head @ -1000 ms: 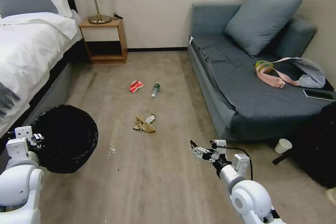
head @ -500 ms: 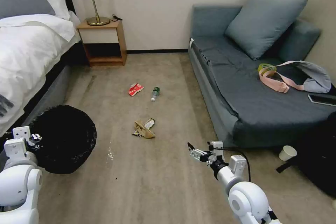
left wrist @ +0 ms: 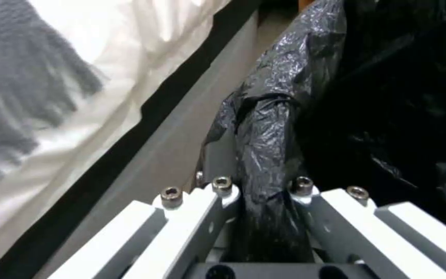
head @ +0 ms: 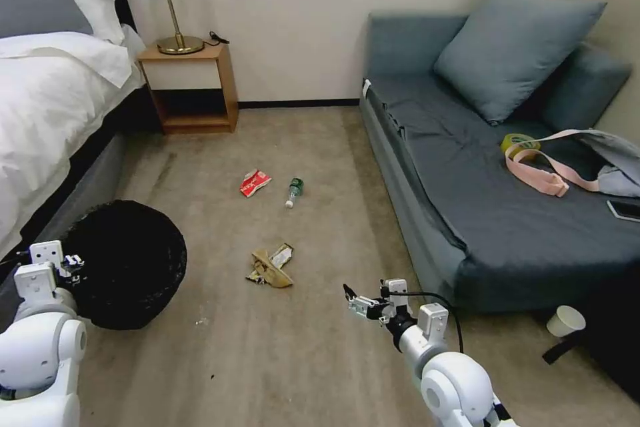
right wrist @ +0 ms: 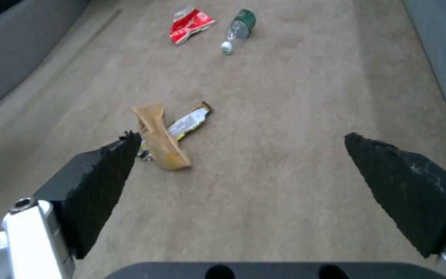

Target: Pick up the trash bin, then pick up the garbage on the floor and place it into the trash bin.

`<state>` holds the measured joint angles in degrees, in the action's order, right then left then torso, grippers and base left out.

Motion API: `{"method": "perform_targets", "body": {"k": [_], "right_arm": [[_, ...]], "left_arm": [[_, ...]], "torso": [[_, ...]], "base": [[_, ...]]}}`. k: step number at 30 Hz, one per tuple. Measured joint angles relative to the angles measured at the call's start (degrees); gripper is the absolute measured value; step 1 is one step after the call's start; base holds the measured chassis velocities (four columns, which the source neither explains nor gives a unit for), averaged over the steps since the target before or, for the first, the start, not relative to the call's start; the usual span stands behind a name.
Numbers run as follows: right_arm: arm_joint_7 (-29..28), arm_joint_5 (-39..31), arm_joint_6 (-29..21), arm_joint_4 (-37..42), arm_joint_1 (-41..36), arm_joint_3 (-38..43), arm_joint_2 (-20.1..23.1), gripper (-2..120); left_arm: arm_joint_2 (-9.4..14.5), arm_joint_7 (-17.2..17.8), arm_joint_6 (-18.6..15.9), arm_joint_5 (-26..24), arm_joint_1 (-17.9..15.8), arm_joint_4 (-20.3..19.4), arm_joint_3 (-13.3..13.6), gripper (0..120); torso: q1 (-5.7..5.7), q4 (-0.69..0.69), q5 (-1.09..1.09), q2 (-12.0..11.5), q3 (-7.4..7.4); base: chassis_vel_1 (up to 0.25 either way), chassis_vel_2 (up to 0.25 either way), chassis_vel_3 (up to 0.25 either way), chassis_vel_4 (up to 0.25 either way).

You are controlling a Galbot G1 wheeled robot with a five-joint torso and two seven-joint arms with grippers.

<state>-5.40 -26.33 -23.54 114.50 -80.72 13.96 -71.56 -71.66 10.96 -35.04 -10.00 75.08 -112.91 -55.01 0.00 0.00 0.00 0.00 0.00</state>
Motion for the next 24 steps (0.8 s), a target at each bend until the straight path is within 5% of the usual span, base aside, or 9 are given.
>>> {"method": "perform_targets", "body": {"k": [24], "right_arm": [[0.99, 4.04, 0.57, -3.06, 1.36, -4.44, 0.46, 100]], "left_arm": [[1.51, -0.91, 0.42, 0.41, -0.77, 1.85, -0.70, 4]], "torso": [[0.00, 0.00, 0.00, 0.00, 0.00]], "base": [[-0.130, 0.128, 0.126, -0.129]]}}
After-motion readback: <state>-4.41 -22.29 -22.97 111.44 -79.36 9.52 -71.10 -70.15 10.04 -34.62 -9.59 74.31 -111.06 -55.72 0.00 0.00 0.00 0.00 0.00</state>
